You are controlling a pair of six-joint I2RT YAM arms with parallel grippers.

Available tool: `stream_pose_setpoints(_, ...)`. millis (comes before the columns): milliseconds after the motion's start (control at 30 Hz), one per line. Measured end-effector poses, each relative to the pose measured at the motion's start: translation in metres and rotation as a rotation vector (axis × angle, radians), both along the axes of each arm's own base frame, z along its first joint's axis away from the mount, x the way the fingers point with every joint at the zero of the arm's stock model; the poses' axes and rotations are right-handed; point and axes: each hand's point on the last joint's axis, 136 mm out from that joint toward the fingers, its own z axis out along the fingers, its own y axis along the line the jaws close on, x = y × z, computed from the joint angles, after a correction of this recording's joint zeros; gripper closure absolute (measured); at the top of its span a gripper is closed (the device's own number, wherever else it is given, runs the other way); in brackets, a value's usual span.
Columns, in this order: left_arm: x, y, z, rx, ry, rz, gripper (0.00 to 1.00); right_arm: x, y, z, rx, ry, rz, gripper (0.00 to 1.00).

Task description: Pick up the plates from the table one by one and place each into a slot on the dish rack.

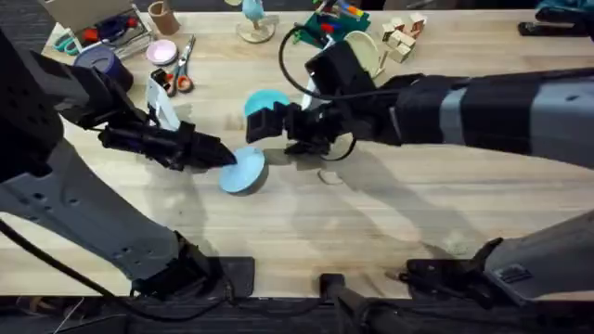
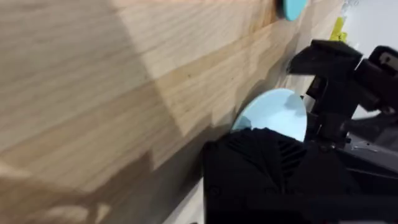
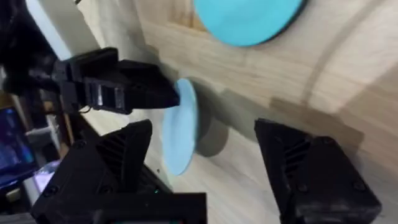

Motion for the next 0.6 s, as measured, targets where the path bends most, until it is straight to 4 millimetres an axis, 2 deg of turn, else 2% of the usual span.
stream_pose_setpoints(200,0.000,0.000,0.000,0.000,0.000,0.000,0.962,-0.019,0.020,0.004,0.033,0.027,0.027,0.095)
stream_pose_setpoints(400,0.000,0.000,0.000,0.000,0.000,0.000,0.962,-0.045,0.037,0.005,0.039,0.076,0.055,0.120)
stream_pose_setpoints(600,0.000,0.000,0.000,0.000,0.000,0.000,0.962,-0.053,0.042,0.004,0.038,0.100,0.050,0.231)
